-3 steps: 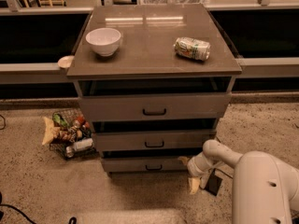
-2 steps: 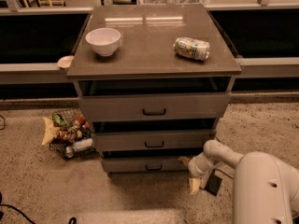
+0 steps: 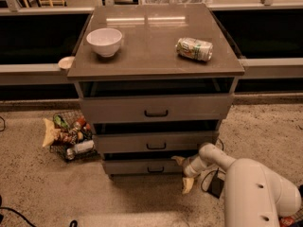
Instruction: Open bottom drawer
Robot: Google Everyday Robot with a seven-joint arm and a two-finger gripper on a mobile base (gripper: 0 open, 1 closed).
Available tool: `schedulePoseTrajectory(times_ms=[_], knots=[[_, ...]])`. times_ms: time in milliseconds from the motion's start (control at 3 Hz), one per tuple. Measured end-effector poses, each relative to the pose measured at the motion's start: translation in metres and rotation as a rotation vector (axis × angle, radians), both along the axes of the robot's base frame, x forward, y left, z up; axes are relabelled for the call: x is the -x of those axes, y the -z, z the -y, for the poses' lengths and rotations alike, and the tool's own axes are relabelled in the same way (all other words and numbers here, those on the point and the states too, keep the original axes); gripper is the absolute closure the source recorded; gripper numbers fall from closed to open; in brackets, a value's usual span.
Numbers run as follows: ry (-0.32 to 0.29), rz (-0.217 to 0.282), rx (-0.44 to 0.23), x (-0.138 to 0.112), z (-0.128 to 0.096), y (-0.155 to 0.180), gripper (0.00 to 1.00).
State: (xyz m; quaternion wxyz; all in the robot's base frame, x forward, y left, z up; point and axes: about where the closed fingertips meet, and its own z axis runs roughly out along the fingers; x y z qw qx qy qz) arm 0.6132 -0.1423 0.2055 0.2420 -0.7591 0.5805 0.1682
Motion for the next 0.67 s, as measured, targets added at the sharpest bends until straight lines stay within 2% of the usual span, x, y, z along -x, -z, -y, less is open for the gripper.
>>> schedulePoseTrajectory(times_ms=[667], knots=[[-0.033, 0.048, -0.041, -0.025, -0.025, 0.018, 0.0]])
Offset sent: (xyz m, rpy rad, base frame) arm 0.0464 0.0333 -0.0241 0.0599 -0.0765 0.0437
